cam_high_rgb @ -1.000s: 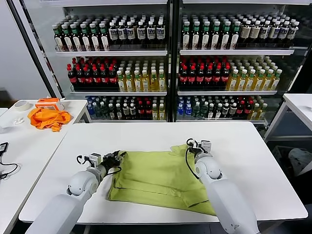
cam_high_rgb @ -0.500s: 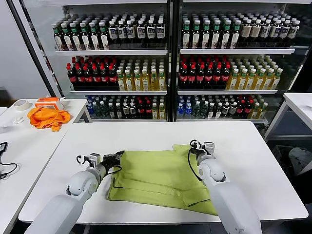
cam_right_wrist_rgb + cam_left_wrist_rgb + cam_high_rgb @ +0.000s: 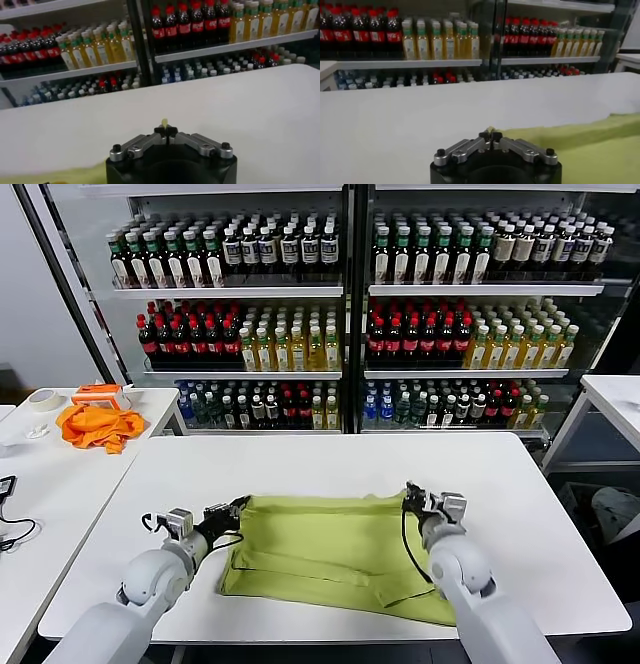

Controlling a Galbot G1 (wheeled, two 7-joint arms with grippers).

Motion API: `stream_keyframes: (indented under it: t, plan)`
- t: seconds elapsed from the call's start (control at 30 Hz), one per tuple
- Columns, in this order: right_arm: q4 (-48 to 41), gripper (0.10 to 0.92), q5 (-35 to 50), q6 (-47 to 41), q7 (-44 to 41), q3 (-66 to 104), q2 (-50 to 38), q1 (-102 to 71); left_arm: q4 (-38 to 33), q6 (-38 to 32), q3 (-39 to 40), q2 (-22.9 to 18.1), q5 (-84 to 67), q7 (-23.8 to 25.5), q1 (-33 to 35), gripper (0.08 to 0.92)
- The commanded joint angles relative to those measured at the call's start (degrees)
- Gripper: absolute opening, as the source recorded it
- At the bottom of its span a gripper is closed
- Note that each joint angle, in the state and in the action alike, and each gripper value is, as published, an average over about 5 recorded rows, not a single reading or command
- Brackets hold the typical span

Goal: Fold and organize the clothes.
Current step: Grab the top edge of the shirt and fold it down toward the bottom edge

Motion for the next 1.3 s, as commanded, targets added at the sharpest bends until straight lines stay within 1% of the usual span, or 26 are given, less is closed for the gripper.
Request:
stream_keyframes:
  t: [0.03,0.27,0.67,0.83,1.03,1.3]
  plan:
    - [10.65,0.104,-3.93,-1.64,0.54,1.06,-1.65,-9.41,-7.69,-1.44,-2.48,2.21,-0.09,0.06,8.86,0.081]
    - [12.82,0.104,-6.78,-2.73,1.43,1.93,-1.97,-13.76,-9.33,-1.75,-3.5,3.0,0.28,0.41,12.41,0.081]
    - [12.93,0.104,-7.18,-1.5,-0.77,3.44,-2.14,-17.17,-11.63,-1.96,-3.88,2.97,2.09,0.4,16.01,0.081]
    - [12.23,0.104,-8.13,-1.11,-0.77,3.17,-2.08,-16.86,-11.14,-2.22,-4.32,2.74,2.69,-0.1,16.13,0.081]
    - [11.33,0.104,-11.56,1.07,-0.9,2.6,-2.23,-17.62,-9.72,-4.77,-4.41,2.22,3.69,-1.51,15.83,0.081]
    - [12.07,0.104,-12.19,1.36,0.49,2.22,-2.22,-19.19,-9.93,-4.02,-4.62,1.91,1.67,-3.62,14.88,0.081]
